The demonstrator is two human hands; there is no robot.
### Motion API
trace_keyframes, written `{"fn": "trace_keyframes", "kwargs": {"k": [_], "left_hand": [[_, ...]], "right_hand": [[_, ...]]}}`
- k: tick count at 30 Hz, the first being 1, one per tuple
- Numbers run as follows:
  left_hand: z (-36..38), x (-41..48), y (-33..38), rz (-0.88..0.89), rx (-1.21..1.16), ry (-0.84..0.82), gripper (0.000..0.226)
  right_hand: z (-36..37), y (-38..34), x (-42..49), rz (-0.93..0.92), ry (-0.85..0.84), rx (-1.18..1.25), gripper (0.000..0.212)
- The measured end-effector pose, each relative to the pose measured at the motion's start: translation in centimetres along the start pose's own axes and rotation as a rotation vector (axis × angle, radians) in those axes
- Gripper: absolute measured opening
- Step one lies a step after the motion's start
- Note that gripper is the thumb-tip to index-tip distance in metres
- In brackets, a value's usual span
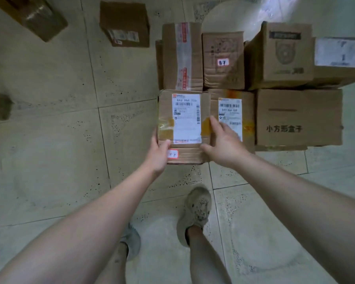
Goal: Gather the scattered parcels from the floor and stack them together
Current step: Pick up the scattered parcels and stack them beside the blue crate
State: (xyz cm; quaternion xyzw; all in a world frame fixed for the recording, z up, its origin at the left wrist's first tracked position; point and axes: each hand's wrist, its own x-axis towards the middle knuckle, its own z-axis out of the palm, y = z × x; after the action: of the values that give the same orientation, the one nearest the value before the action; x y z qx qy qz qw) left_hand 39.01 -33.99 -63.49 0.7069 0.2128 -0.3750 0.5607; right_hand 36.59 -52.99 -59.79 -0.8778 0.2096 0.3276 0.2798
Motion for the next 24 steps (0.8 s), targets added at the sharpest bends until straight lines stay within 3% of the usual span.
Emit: {"fn": "trace_keyframes", "kwargs": {"k": [10, 15, 24], "left_hand": [[-0.8, 1.1, -0.2, -0.07, 0.12, -0.041, 0.047], [-2.5, 0.0, 1.7, -0.077, 0.186, -0.057, 0.075], [-16.7, -3.6, 4.9, -0.038, 0.283, 0.055, 0.074]], "right_hand": [[1.2, -0.2, 0.2, 0.017, -0.011, -0.004, 0.086], [0.0, -2.3, -0.1, 0.042, 0.045, -0.023, 0.088], [-1.1, -14.2, -2.9, -0.056, 0.079, -0.167, 0.081]]}}
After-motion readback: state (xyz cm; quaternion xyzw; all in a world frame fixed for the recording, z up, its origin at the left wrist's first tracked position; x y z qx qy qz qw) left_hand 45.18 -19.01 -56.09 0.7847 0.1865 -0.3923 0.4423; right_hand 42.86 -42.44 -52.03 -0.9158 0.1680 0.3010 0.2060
